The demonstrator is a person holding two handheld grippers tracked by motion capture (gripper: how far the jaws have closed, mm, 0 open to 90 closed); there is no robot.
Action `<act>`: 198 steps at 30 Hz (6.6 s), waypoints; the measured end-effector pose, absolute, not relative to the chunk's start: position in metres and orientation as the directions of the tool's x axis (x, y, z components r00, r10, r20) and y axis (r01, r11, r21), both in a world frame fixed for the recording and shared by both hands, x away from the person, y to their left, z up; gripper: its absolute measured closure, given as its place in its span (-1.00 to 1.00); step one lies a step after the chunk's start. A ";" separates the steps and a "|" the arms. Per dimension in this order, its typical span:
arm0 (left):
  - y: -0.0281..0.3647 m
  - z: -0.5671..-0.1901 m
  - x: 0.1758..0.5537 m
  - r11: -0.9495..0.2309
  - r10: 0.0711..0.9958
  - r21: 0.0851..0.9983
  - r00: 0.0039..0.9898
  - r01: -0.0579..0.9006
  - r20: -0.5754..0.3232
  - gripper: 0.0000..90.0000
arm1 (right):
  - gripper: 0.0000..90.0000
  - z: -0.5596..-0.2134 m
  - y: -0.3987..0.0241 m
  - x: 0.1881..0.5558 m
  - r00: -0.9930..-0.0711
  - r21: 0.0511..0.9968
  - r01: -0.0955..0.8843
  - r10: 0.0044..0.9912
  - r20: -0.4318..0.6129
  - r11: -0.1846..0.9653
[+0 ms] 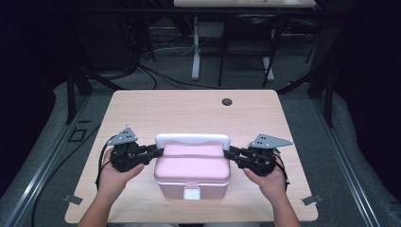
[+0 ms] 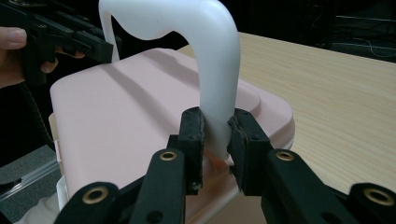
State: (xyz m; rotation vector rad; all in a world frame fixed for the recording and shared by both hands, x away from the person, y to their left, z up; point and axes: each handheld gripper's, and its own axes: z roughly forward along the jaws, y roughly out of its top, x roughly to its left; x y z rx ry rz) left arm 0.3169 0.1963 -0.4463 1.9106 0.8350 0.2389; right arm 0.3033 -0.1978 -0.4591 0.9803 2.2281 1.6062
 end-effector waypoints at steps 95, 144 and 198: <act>0.185 -0.458 0.279 -0.375 0.555 0.805 0.807 0.460 -0.202 1.00 | 0.52 -0.451 -0.211 0.312 -0.692 0.911 0.413 0.651 0.311 0.005; 0.183 -0.404 0.312 -0.338 0.577 0.833 0.795 0.438 -0.184 1.00 | 0.71 -0.467 -0.203 0.280 -0.730 0.902 0.403 0.649 0.216 0.152; 0.176 -0.374 0.359 -0.280 0.656 0.851 0.736 0.444 -0.168 1.00 | 0.87 -0.497 -0.168 0.277 -0.798 0.863 0.419 0.568 0.202 0.282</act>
